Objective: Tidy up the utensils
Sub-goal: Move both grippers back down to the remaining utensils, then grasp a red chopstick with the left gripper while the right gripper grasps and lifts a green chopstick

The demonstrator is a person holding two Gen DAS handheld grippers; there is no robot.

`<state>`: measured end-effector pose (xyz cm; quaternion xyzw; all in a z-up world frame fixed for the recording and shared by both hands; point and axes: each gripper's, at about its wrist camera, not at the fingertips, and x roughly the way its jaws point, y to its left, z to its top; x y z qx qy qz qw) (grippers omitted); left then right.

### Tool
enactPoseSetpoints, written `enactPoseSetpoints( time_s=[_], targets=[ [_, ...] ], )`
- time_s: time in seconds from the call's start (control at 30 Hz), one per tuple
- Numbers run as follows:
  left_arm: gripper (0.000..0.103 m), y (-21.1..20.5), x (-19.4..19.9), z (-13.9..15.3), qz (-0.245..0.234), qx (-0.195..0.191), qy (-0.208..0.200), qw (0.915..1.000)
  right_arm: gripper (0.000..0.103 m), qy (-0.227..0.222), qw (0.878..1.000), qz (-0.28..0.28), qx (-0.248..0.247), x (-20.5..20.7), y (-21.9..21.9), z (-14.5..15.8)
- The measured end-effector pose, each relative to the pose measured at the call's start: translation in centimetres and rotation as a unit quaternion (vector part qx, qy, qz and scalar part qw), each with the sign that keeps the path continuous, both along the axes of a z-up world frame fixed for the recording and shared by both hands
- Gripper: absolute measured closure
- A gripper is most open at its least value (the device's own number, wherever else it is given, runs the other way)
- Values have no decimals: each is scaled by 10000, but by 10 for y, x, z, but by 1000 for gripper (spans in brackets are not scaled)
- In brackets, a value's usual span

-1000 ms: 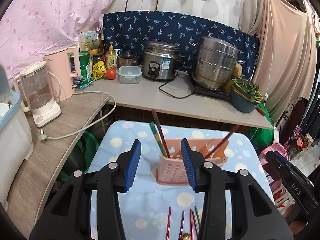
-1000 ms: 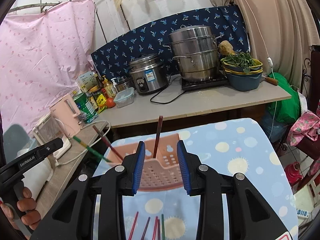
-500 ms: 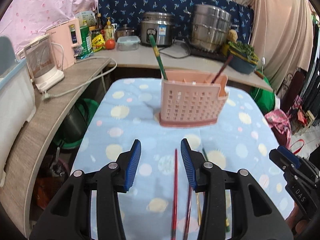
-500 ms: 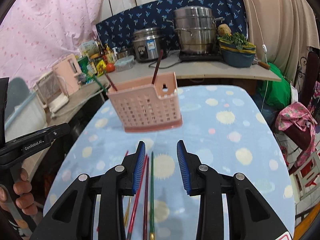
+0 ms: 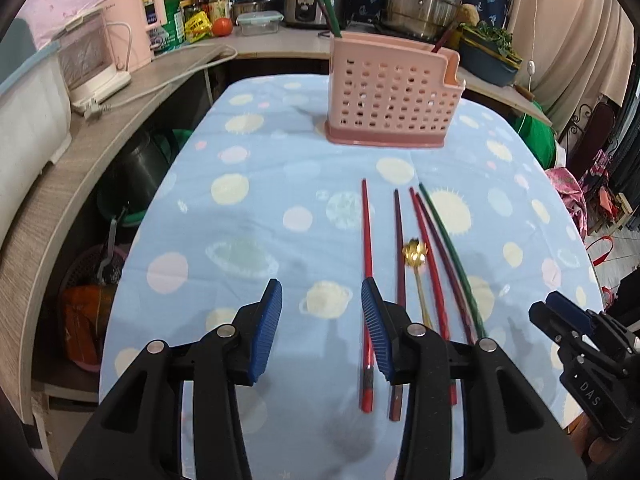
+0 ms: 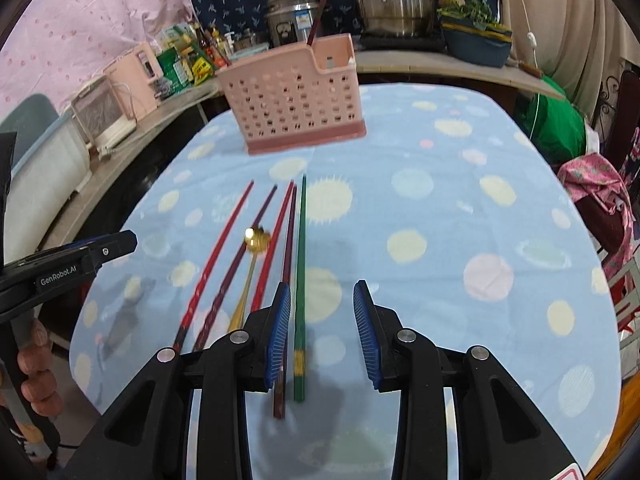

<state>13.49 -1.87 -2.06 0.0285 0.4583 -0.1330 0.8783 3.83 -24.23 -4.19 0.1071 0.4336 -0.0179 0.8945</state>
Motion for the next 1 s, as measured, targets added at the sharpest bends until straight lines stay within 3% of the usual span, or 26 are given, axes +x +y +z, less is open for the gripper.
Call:
enactPoseSetpoints(
  time_s=[0.4, 0.57, 0.7, 1.0],
  targets=[
    [64, 6, -16, -31, 29, 32, 394, 9992, 84, 348, 9992, 186, -48, -10, 15, -28],
    [63, 4, -20, -37, -20, 18, 477, 9989, 89, 443, 9988, 215, -41, -8, 17, -34],
    [57, 3, -23, -43, -44, 0, 551, 9985, 90, 506, 9984, 256, -40, -8, 20, -39],
    [57, -2, -29, -50, -163, -20, 647, 9978, 96, 535, 9983, 231, -23, -8, 18, -45]
  ],
)
